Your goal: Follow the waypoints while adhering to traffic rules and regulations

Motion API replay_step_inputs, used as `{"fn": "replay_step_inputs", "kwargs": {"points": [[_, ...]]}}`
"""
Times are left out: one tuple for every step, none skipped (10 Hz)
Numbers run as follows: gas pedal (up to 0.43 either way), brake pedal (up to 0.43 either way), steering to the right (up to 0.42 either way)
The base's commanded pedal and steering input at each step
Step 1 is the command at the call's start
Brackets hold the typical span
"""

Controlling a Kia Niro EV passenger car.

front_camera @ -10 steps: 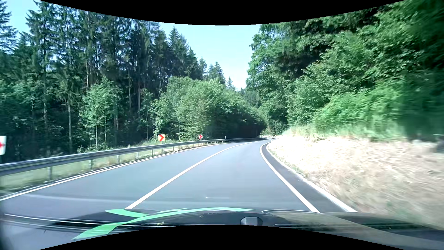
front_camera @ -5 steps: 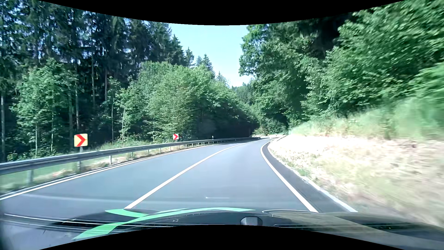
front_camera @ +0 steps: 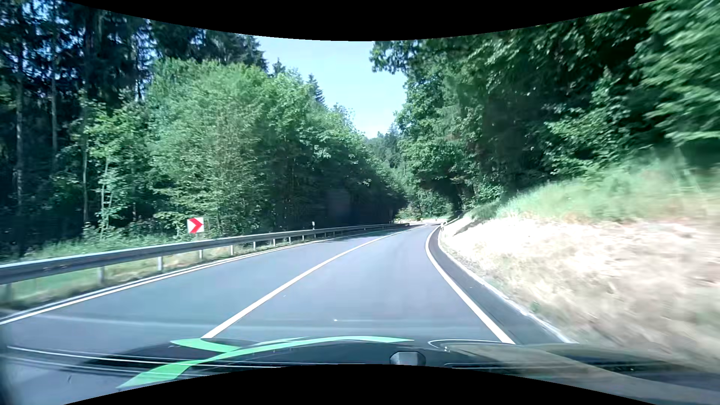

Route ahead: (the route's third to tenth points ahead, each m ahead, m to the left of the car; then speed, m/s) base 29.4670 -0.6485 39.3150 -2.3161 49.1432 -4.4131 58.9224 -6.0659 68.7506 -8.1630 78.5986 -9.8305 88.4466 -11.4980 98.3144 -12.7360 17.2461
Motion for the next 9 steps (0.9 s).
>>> {"fn": "replay_step_inputs", "kwargs": {"points": [[0.189,0.0,0.028],[0.189,0.0,0.028],[0.177,0.0,0.028],[0.177,0.0,0.028],[0.177,0.0,0.028],[0.189,0.0,0.028],[0.189,0.0,0.028],[0.189,0.0,0.028],[0.177,0.0,0.028]]}}
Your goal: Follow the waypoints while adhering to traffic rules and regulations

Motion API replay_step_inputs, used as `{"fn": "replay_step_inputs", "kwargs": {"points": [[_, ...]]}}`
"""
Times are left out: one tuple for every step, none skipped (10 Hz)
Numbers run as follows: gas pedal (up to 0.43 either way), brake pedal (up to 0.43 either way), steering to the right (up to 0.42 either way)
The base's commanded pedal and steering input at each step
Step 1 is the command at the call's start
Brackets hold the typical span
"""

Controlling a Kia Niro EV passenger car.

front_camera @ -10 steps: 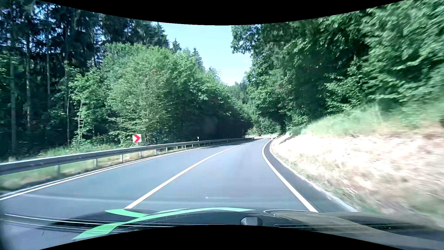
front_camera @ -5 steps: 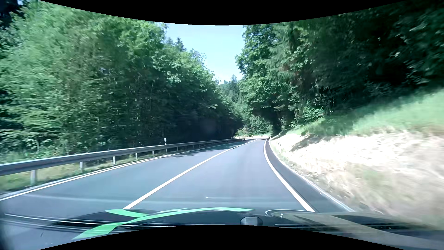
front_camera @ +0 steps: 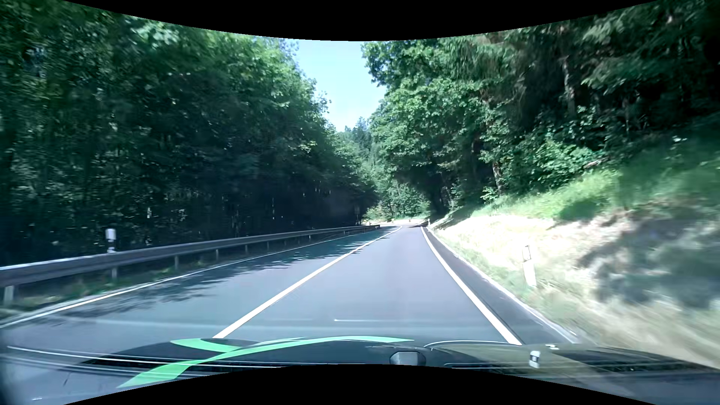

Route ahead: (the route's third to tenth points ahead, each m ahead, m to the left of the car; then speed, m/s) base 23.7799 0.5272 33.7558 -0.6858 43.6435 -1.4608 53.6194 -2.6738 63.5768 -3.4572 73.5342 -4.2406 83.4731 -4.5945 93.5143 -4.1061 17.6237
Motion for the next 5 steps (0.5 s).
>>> {"fn": "replay_step_inputs", "kwargs": {"points": [[0.138,0.0,0.028],[0.138,0.0,0.028],[0.138,0.0,0.028],[0.118,0.0,0.028],[0.11,0.0,0.026]]}}
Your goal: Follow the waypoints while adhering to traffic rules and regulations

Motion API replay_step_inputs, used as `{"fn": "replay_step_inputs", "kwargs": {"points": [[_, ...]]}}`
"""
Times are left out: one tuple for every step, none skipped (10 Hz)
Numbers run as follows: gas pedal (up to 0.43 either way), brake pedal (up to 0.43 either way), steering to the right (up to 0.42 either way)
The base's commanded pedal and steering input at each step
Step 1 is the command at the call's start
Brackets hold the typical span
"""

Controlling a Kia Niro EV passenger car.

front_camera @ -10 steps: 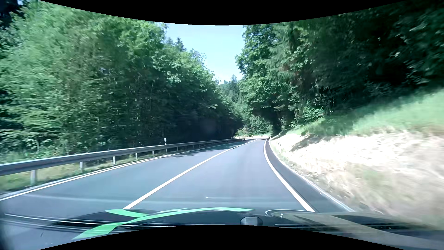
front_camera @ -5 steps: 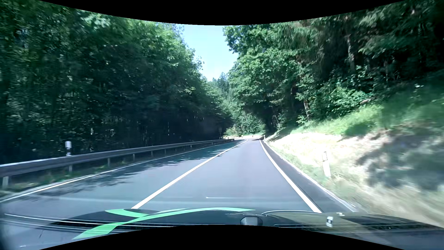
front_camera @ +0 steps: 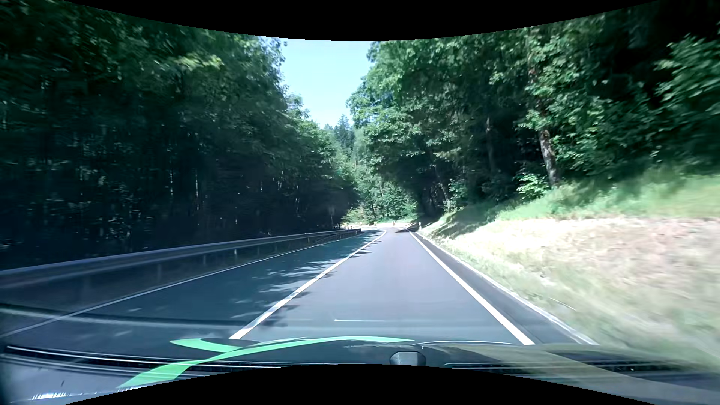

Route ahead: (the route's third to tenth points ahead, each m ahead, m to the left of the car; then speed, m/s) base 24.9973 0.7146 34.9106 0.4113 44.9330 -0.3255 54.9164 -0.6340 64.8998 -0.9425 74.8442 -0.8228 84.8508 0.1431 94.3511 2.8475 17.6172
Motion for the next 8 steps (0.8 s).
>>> {"fn": "replay_step_inputs", "kwargs": {"points": [[0.11,0.0,0.022],[0.11,0.0,0.021],[0.11,0.0,0.021],[0.079,0.0,0.021],[0.079,0.0,0.02],[0.047,0.0,0.02],[0.039,0.0,0.016],[0.039,0.0,0.013]]}}
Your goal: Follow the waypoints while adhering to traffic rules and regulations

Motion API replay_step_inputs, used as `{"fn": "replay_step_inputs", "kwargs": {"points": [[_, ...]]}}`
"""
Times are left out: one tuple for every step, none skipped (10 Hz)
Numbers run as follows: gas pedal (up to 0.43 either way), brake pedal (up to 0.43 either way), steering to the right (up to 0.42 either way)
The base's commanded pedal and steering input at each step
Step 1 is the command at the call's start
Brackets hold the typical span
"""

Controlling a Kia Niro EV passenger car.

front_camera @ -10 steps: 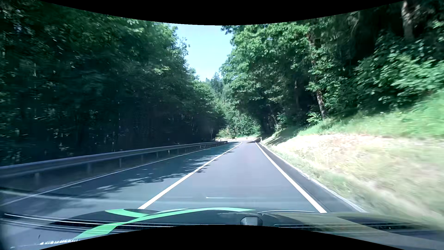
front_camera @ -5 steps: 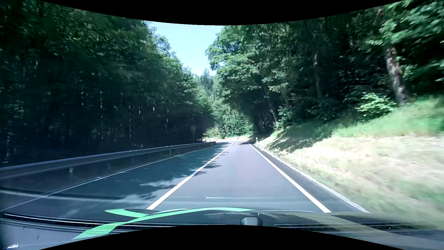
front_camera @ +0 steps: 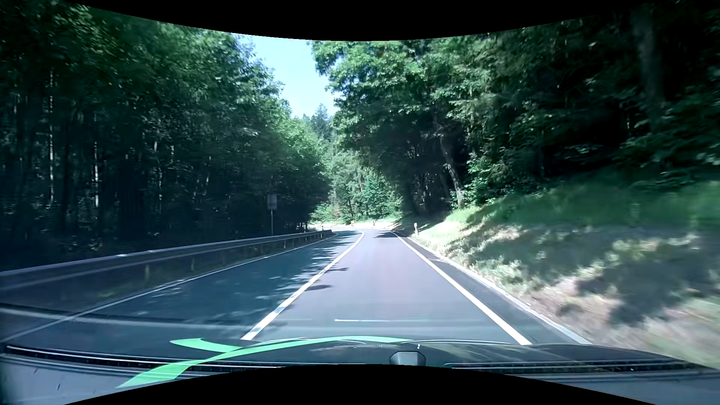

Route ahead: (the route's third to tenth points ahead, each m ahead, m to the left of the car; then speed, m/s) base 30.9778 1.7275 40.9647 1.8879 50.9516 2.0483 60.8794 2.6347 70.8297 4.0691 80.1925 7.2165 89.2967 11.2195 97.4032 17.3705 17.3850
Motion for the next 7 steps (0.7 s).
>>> {"fn": "replay_step_inputs", "kwargs": {"points": [[0.039,0.0,0.012],[0.028,0.0,0.011],[0.028,0.0,0.012],[0.028,0.0,0.01],[0.008,0.0,0.007],[0.008,0.0,0.001],[0.008,0.0,-0.005]]}}
